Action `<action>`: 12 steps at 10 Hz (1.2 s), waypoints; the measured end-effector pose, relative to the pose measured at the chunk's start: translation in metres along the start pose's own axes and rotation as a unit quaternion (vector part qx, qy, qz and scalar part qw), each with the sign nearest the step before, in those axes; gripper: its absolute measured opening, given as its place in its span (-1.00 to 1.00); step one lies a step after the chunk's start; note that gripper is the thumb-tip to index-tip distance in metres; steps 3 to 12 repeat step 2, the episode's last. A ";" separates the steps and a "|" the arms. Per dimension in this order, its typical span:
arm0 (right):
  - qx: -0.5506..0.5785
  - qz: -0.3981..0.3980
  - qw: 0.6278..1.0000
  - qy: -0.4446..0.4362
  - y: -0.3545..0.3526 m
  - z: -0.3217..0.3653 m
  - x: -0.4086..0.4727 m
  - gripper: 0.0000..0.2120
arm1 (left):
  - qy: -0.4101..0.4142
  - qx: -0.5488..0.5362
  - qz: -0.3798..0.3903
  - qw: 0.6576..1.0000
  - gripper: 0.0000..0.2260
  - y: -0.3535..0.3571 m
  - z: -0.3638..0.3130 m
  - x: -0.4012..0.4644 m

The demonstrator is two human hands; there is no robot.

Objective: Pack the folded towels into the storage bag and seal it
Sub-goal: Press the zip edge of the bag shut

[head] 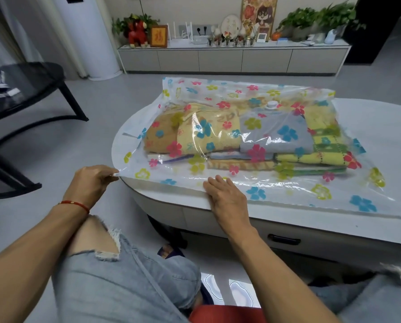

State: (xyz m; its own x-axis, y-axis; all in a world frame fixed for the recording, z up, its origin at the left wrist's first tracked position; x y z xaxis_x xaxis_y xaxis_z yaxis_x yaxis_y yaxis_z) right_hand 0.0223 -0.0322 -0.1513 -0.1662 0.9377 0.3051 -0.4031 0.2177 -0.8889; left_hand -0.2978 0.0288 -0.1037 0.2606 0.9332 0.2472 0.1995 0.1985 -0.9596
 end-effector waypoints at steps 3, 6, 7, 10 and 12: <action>0.173 0.025 0.985 -0.015 -0.034 -0.003 -0.014 -0.64 | 0.037 -0.054 -0.012 0.998 -0.46 -0.037 -0.075 -0.020; 0.173 0.025 0.985 -0.015 -0.034 -0.003 -0.014 -0.64 | 0.037 -0.054 -0.012 0.998 -0.46 -0.037 -0.075 -0.020; 0.173 0.025 0.985 -0.015 -0.034 -0.003 -0.014 -0.64 | 0.037 -0.054 -0.012 0.998 -0.46 -0.037 -0.075 -0.020; 0.173 0.025 0.985 -0.015 -0.034 -0.003 -0.014 -0.64 | 0.037 -0.054 -0.012 0.998 -0.46 -0.037 -0.075 -0.020; 0.173 0.025 0.985 -0.015 -0.034 -0.003 -0.014 -0.64 | 0.037 -0.054 -0.012 0.998 -0.46 -0.037 -0.075 -0.020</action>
Point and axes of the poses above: each hand's wrist, its own x-axis towards the middle knuckle, its own y-axis out of the palm, z = x × y, the point moved 9 cm from there along x, towards the middle knuckle, and after that the axes turned 7 degrees about z, right-handed, at the moved point
